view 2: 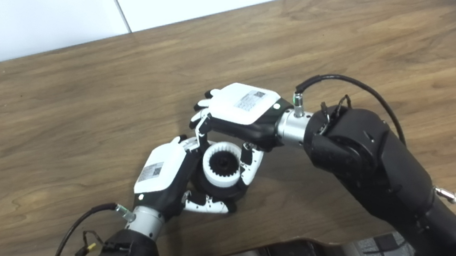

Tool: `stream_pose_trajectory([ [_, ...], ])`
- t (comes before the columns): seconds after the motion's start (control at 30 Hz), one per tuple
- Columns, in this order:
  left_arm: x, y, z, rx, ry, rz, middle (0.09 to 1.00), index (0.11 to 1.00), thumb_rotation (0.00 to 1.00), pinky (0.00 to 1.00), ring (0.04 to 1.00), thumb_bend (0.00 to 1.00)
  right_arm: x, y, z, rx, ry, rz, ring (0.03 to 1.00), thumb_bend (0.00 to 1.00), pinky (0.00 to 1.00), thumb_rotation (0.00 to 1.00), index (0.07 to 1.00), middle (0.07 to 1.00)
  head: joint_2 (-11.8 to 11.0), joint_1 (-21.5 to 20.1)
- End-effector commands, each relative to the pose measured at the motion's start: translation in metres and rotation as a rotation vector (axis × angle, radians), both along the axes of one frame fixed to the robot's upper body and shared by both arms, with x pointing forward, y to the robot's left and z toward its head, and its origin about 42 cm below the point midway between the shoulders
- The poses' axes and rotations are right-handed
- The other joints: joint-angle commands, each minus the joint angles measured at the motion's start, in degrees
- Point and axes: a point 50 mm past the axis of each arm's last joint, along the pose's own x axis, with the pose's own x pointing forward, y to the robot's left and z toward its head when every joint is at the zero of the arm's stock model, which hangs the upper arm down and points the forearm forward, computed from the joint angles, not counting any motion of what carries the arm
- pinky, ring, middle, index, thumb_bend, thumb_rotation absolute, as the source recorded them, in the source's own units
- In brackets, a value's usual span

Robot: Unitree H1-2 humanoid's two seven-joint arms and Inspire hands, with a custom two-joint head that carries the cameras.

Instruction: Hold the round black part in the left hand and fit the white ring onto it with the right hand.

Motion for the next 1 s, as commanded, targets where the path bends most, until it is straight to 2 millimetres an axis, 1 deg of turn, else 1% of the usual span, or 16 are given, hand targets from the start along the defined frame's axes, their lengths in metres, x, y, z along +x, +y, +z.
stream_pose_trajectory([
  [0.0, -0.002, -0.006, 0.01, -0.025, -0.032, -0.024, 0.77, 0.481, 0.05, 0.97, 0.872, 0.52, 0.002, -0.002, 0.009, -0.018, -0.018, -0.009, 0.952, 0.95, 1.0, 0.38, 0.713, 0.881, -0.2, 0.3],
  [0.07, -0.001, -0.006, 0.009, -0.02, -0.029, -0.025, 0.768, 0.481, 0.05, 0.97, 0.873, 0.52, 0.002, -0.002, 0.014, -0.017, -0.022, -0.01, 0.966, 0.99, 1.0, 0.45, 0.759, 0.901, -0.3, 0.5],
  [0.2, -0.001, -0.007, 0.008, -0.009, -0.017, -0.027, 0.771, 0.481, 0.05, 0.98, 0.879, 0.52, 0.001, -0.002, 0.027, 0.002, -0.037, -0.018, 0.988, 1.0, 1.0, 0.53, 0.831, 0.933, -0.6, 0.7],
  [0.37, 0.0, -0.007, 0.007, 0.001, -0.016, -0.028, 0.77, 0.481, 0.05, 0.97, 0.873, 0.52, -0.001, -0.001, 0.046, 0.037, -0.084, -0.018, 1.0, 1.0, 1.0, 0.52, 0.854, 0.955, -0.8, 0.9],
  [0.57, -0.001, -0.007, 0.005, 0.009, -0.012, -0.026, 0.774, 0.482, 0.05, 0.97, 0.873, 0.52, -0.003, -0.001, 0.066, 0.064, -0.127, -0.019, 1.0, 1.0, 1.0, 0.51, 0.848, 0.953, -0.9, 1.0],
  [0.77, 0.0, -0.007, 0.004, 0.016, -0.01, -0.03, 0.771, 0.482, 0.05, 0.96, 0.873, 0.52, -0.002, -0.003, 0.076, 0.1, -0.132, -0.038, 1.0, 1.0, 1.0, 0.51, 0.837, 0.955, -1.0, 1.0],
  [0.97, 0.001, -0.006, 0.005, 0.029, 0.002, -0.029, 0.776, 0.481, 0.05, 0.98, 0.881, 0.52, 0.0, -0.005, 0.081, 0.115, -0.138, -0.058, 1.0, 1.0, 1.0, 0.51, 0.828, 0.954, -1.0, 1.0],
])
